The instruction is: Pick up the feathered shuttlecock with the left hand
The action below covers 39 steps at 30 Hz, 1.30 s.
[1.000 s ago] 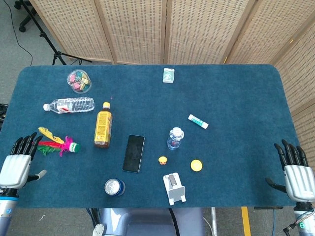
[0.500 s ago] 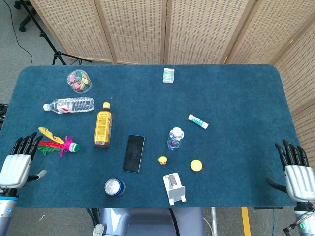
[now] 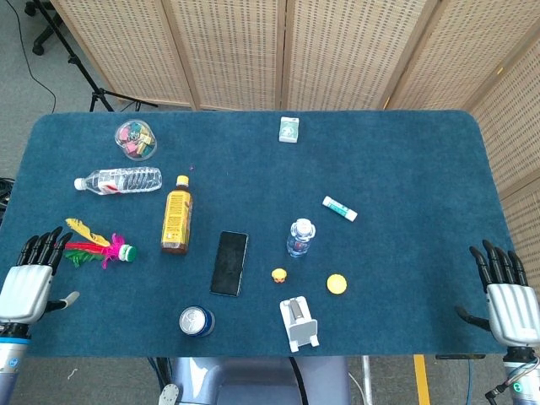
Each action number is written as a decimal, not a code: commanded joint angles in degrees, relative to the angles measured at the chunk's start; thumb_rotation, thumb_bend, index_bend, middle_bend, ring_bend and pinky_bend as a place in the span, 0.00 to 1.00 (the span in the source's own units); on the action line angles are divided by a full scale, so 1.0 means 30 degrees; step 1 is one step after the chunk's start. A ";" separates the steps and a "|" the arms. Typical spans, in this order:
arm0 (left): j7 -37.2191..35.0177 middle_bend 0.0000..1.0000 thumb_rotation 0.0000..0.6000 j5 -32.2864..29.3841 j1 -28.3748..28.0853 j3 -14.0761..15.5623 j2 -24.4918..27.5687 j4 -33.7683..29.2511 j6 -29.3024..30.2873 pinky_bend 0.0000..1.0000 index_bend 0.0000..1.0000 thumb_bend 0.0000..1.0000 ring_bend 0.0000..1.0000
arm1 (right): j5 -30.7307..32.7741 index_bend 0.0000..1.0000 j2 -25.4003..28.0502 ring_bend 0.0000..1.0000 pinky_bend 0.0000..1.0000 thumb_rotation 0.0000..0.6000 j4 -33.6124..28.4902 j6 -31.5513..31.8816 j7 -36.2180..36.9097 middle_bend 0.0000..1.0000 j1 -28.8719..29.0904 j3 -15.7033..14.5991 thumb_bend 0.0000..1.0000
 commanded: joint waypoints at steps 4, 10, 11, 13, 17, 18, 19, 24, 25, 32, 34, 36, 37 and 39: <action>-0.0408 0.00 1.00 -0.0915 -0.0563 -0.0643 0.0560 -0.0149 -0.0904 0.00 0.13 0.00 0.00 | 0.0113 0.00 -0.0025 0.00 0.00 1.00 0.0042 -0.0045 -0.0020 0.00 0.0026 0.0065 0.00; -0.0151 0.00 1.00 -0.3460 -0.2064 -0.1707 0.1842 -0.0072 -0.3897 0.00 0.28 0.04 0.00 | 0.0000 0.00 -0.0058 0.00 0.00 1.00 0.0020 0.0048 -0.0083 0.00 0.0003 0.0032 0.00; -0.0106 0.00 1.00 -0.3862 -0.2256 -0.1802 0.1992 -0.0098 -0.4344 0.00 0.31 0.05 0.00 | -0.0008 0.00 -0.0059 0.00 0.00 1.00 0.0024 0.0062 -0.0080 0.00 -0.0001 0.0032 0.00; 0.0021 0.00 1.00 -0.4626 -0.2539 -0.1932 0.2192 -0.0082 -0.5033 0.00 0.34 0.05 0.00 | -0.0015 0.00 -0.0056 0.00 0.00 1.00 0.0033 0.0072 -0.0058 0.00 0.0001 0.0042 0.00; 0.0239 0.00 1.00 -0.5581 -0.2845 -0.2048 0.2186 0.0310 -0.5647 0.00 0.39 0.06 0.00 | -0.0060 0.00 -0.0073 0.00 0.00 1.00 0.0057 0.0111 -0.0053 0.00 -0.0003 0.0040 0.00; 0.0345 0.00 1.00 -0.5754 -0.2897 -0.2056 0.2135 0.0471 -0.5715 0.00 0.39 0.07 0.00 | -0.0070 0.00 -0.0075 0.00 0.00 1.00 0.0057 0.0115 -0.0053 0.00 -0.0002 0.0038 0.00; 0.0436 0.00 1.00 -0.5914 -0.2946 -0.2065 0.2075 0.0640 -0.5771 0.00 0.39 0.08 0.00 | -0.0081 0.00 -0.0076 0.00 0.00 1.00 0.0054 0.0124 -0.0054 0.00 -0.0008 0.0032 0.00; 0.0677 0.00 1.00 -0.6631 -0.3133 -0.2060 0.1606 0.1646 -0.6063 0.00 0.40 0.19 0.00 | -0.0093 0.00 -0.0109 0.00 0.00 1.00 0.0091 0.0122 -0.0069 0.00 0.0008 0.0043 0.00; 0.0659 0.00 1.00 -0.6760 -0.3171 -0.2051 0.1497 0.1858 -0.6171 0.00 0.40 0.20 0.00 | -0.0101 0.00 -0.0119 0.00 0.00 1.00 0.0104 0.0117 -0.0071 0.00 0.0014 0.0042 0.00; 0.0498 0.00 1.00 -0.7390 -0.3450 -0.1912 0.0688 0.3356 -0.6941 0.00 0.43 0.24 0.00 | -0.0108 0.00 -0.0162 0.00 0.00 1.00 0.0140 0.0131 -0.0099 0.00 0.0017 0.0048 0.00; 0.0447 0.00 1.00 -0.7559 -0.3530 -0.1868 0.0428 0.3809 -0.7196 0.00 0.43 0.24 0.00 | -0.0104 0.00 -0.0173 0.00 0.00 1.00 0.0153 0.0117 -0.0101 0.00 0.0027 0.0053 0.00; 0.0416 0.00 1.00 -0.7656 -0.3602 -0.1847 0.0198 0.4171 -0.7359 0.00 0.43 0.24 0.00 | -0.0095 0.00 -0.0184 0.00 0.00 1.00 0.0167 0.0092 -0.0115 0.00 0.0039 0.0053 0.00; 0.0405 0.00 1.00 -0.7690 -0.3640 -0.1823 0.0057 0.4383 -0.7445 0.00 0.43 0.24 0.00 | -0.0088 0.00 -0.0190 0.00 0.00 1.00 0.0174 0.0084 -0.0120 0.00 0.0041 0.0052 0.00; 0.0385 0.00 1.00 -0.7739 -0.3701 -0.1801 -0.0199 0.4753 -0.7552 0.00 0.44 0.24 0.00 | -0.0073 0.00 -0.0194 0.00 0.00 1.00 0.0185 0.0064 -0.0116 0.00 0.0050 0.0058 0.00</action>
